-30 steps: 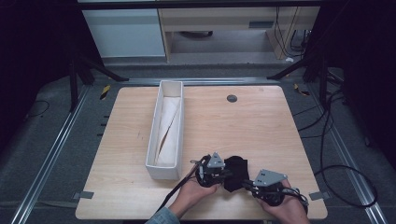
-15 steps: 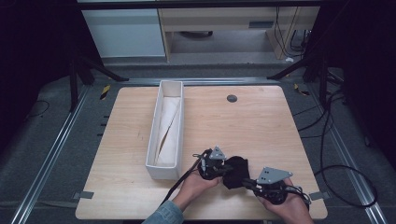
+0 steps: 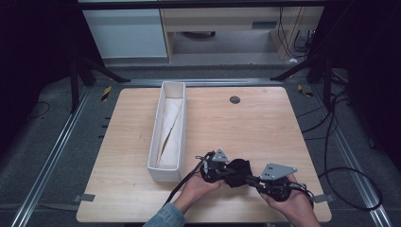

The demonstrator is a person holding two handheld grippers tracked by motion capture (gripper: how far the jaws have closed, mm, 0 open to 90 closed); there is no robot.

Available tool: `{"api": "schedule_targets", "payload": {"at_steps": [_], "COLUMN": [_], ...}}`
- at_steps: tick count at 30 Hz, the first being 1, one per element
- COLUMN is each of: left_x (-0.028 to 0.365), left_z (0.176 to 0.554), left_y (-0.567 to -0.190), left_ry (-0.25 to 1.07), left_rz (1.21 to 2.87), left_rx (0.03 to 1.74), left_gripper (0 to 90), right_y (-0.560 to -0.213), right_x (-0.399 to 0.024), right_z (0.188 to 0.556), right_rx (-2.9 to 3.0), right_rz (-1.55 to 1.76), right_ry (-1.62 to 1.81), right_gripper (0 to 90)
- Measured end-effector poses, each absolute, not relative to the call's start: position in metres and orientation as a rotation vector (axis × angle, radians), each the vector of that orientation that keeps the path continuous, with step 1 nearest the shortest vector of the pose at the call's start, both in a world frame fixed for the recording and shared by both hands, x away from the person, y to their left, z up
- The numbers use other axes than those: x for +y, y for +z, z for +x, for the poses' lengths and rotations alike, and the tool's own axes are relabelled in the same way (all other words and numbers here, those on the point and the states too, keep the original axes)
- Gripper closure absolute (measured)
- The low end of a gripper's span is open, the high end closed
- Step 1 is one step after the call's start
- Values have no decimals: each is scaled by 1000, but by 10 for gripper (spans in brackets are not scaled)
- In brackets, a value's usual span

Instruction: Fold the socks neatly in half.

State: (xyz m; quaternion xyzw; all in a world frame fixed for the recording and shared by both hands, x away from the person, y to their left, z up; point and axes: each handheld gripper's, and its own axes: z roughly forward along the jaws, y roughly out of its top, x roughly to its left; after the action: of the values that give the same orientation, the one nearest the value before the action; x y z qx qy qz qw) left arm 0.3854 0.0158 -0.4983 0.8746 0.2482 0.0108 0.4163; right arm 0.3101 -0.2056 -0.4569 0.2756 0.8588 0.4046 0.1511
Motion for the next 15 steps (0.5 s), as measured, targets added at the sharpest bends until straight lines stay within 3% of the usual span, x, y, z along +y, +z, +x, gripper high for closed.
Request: {"api": "schedule_targets", "payload": {"at_steps": [15], "left_x": [21], "left_z": [383], "left_y": [-492], "left_ry": [47], "left_rz": [2129], "left_rx": [630], "left_gripper": [820], "right_y": [-457], "right_x": [-211], "right_z": [309], "right_rx": [2463], "right_rz": [825], "right_ry": [1155], "right_gripper": [847]}}
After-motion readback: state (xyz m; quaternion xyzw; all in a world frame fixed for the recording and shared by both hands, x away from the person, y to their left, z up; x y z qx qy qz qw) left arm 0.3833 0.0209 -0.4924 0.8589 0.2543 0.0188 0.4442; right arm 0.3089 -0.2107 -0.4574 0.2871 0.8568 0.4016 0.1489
